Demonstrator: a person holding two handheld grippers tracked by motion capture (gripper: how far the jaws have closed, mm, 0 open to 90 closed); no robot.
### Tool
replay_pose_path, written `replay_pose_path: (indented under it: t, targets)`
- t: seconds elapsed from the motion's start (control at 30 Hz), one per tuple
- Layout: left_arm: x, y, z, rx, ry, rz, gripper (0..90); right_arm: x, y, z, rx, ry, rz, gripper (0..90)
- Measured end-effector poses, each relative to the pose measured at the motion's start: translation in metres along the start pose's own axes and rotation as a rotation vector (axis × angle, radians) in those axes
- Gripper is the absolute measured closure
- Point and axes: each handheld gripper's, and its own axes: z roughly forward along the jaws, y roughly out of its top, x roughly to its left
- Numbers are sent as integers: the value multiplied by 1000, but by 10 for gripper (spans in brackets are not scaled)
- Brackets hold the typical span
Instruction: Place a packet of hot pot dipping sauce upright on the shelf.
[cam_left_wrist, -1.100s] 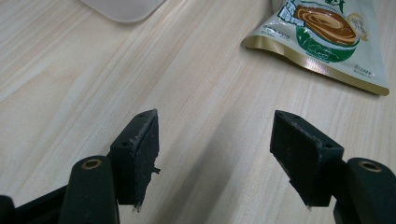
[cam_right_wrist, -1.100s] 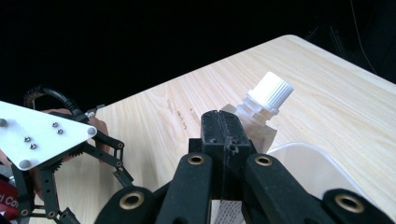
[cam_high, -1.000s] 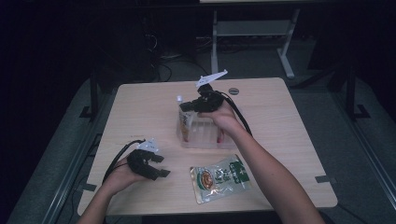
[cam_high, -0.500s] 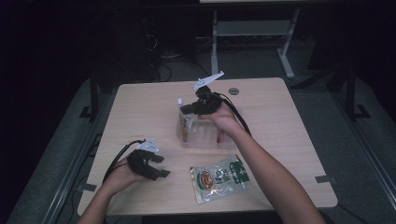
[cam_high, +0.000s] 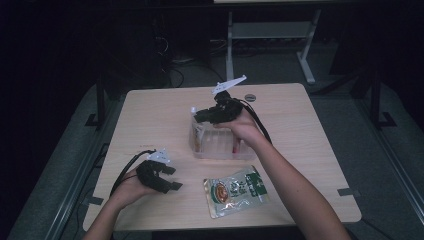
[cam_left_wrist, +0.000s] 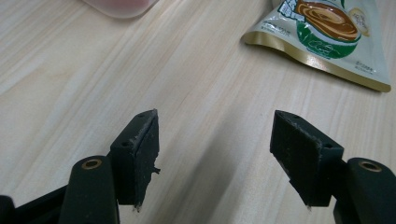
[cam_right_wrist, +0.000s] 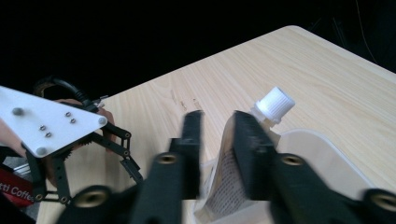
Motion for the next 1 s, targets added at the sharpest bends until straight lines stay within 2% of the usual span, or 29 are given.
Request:
replay_pose_path:
  t: [0.03, 0.07, 0.17, 0.3, 0.43, 0.67, 1.0]
  targets:
    - [0, 0, 0, -1, 1, 0, 328, 1, 0, -2, 0, -18, -9, 593]
    - [0, 0, 0, -1, 2, -2, 328, 3, -1, -5, -1, -43, -17, 565]
    - [0, 0, 1, -4, 4, -2, 328, 5, -2, -13, 11, -30, -5, 466]
    - [0, 0, 0, -2, 6, -5, 328, 10, -5, -24, 22, -54, -32, 382]
    - [0, 1, 1, 0, 9, -1, 328, 16, -10, -36, 14, -69, -46, 344]
    - [-1, 1, 1, 5, 9, -6, 327, 26, -25, -55, -14, -87, -76, 335]
    - [-1, 1, 1, 9, 8, -8, 328, 48, -59, -76, -52, -68, -86, 322]
